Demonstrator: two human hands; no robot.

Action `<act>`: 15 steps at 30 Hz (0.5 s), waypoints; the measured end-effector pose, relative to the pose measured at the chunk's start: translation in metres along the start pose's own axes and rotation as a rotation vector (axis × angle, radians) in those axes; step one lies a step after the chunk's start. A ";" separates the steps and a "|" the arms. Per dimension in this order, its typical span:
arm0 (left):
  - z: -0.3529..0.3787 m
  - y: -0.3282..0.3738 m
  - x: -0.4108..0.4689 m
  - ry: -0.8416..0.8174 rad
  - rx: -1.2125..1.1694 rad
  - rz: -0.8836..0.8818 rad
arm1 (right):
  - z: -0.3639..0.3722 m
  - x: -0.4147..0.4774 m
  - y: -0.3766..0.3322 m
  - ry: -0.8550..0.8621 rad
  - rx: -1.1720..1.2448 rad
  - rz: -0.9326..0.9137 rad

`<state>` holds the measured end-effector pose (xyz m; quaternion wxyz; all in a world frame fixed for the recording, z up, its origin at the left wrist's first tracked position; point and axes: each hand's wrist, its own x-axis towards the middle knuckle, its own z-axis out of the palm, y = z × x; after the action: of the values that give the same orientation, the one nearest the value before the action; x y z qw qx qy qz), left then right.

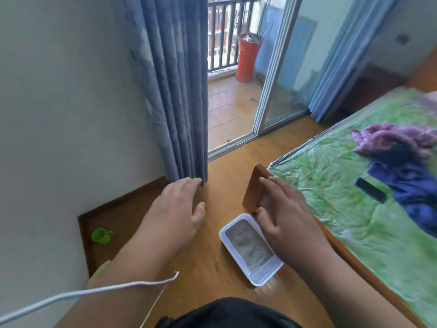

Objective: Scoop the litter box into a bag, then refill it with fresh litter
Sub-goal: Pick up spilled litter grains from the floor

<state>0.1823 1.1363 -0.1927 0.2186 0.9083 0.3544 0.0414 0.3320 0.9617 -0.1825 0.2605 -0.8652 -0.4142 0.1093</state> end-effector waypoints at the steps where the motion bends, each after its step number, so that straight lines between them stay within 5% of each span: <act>1: 0.007 0.017 0.005 -0.005 0.002 0.015 | -0.010 -0.001 0.018 0.020 -0.003 0.016; 15: 0.066 0.143 0.059 -0.191 0.087 0.195 | -0.066 -0.009 0.153 0.094 -0.010 0.227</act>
<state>0.3313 1.0576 -0.1962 0.2066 0.9469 0.2433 -0.0397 0.4539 0.8510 -0.2102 0.2611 -0.9121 -0.3013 0.0952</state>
